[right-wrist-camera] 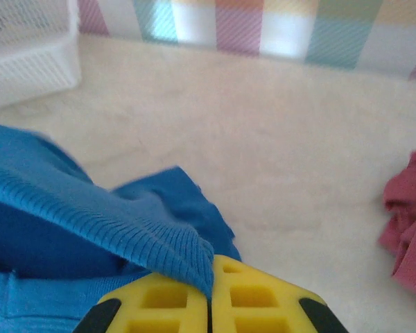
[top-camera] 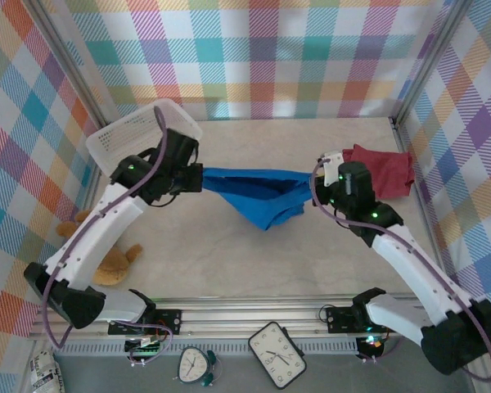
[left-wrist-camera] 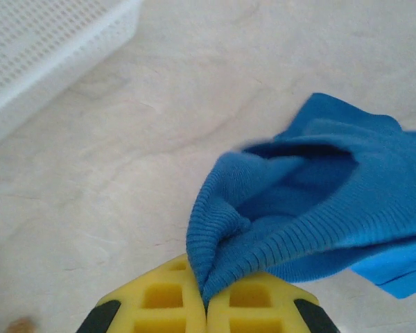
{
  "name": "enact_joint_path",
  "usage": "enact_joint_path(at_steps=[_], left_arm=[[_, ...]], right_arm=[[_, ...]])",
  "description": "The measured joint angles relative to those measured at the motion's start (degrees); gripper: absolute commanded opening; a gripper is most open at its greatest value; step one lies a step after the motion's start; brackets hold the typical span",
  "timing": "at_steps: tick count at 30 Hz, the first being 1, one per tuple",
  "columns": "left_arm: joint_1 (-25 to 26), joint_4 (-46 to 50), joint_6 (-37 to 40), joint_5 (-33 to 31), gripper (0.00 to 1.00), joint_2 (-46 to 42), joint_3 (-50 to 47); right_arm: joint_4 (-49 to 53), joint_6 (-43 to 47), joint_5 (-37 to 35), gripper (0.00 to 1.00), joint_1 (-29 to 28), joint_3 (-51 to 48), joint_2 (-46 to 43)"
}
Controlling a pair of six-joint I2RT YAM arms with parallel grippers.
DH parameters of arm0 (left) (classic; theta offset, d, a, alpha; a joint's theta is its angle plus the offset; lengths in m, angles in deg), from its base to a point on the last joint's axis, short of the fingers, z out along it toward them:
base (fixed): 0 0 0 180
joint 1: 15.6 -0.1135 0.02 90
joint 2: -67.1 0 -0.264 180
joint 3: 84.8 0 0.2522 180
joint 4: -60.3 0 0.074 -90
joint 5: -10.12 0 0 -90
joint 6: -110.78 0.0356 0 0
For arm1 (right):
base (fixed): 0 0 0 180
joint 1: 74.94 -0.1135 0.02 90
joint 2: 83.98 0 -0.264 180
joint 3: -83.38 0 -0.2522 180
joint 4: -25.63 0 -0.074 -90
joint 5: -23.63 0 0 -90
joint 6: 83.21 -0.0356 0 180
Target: Fold and stack the tank tops
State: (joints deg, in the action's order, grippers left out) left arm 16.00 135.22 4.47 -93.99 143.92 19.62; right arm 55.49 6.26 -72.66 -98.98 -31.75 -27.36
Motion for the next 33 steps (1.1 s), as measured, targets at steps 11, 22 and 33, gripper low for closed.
enact_joint_path(at_steps=[11, 22, 33], left_arm=[[-2.8, 3.7, 2.7, 1.7, 0.0, -3.4, 3.0], [-4.3, -4.8, 2.7, 11.2, 0.0, 11.4, -3.2], [-12.9, -10.4, 2.5, 6.9, 0.39, 31.0, -0.8]], right_arm=[[1.9, 1.5, 17.8, 0.12, -3.1, 2.7, -9.7], [-5.4, -4.5, 21.7, 0.14, -9.3, -2.1, 10.9], [-4.4, -5.2, 13.9, 0.35, -8.5, 2.5, 25.9]])
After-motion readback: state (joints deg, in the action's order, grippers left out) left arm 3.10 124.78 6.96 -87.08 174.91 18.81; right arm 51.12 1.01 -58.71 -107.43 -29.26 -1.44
